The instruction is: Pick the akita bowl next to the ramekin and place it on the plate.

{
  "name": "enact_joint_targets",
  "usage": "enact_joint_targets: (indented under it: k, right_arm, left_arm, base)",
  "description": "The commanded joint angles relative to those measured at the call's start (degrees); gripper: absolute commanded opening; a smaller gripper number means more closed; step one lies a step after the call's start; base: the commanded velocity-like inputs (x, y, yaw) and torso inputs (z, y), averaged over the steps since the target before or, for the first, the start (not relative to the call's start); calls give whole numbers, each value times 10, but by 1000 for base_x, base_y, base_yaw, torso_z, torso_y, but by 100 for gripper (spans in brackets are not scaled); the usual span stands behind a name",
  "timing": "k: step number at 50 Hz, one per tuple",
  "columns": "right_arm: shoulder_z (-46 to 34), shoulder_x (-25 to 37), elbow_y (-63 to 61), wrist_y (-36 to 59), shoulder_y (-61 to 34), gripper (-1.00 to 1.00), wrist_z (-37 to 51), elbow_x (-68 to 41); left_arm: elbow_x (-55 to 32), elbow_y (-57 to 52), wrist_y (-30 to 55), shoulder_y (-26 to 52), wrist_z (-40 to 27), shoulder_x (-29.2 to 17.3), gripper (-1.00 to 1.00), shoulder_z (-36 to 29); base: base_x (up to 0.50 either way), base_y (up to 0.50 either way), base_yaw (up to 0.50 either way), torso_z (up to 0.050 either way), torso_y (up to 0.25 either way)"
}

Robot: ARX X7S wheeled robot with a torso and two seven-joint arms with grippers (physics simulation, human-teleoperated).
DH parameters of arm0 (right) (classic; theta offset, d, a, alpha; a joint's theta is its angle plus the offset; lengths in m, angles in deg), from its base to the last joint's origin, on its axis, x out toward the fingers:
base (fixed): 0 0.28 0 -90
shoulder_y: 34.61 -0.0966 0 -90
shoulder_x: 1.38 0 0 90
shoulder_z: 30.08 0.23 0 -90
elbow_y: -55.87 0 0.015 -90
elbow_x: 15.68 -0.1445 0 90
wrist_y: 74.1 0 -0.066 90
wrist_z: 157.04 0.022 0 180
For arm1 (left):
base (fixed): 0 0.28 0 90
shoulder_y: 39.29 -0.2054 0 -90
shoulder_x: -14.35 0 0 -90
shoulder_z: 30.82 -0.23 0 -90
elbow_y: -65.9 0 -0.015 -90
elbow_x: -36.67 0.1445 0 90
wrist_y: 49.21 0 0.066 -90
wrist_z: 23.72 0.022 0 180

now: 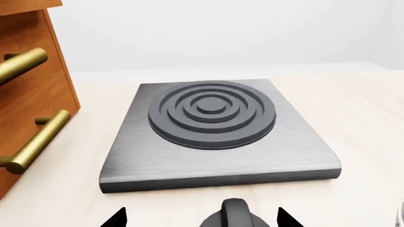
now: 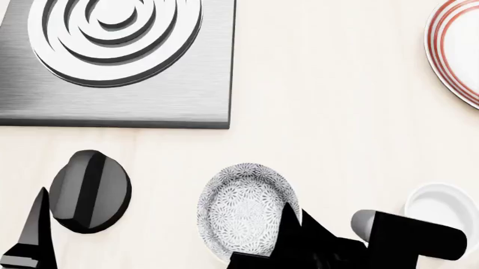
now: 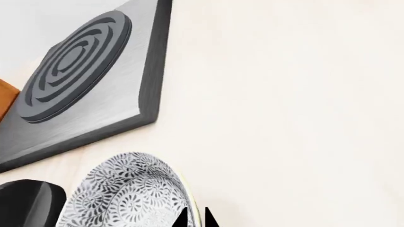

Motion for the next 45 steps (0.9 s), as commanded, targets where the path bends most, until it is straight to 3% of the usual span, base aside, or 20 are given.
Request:
enact_joint_targets:
  k: [1,19,26,45]
  right_arm:
    - [15,5,-33,4,-24,-100,18,-16]
    - [44,21,-47,35,-106,-100,65,-88]
    - [55,23,-28,50,-150,-100,88,-167]
    - [68,6,10,66,-210,-100,90,-236]
  left_arm:
    - [-1,-1,-1,0,-2,-2,100,0]
    - [4,0,-7,-6,-3,-7,100,0]
    - [12,1,-3,-4,-3,-6,100,-5]
    - [16,0,-7,-7,-2,-7,100,-10]
  base:
    - [0,0,0,0,0]
    - [0,0,0,0,0]
    - [0,0,0,0,0]
    - [0,0,0,0,0]
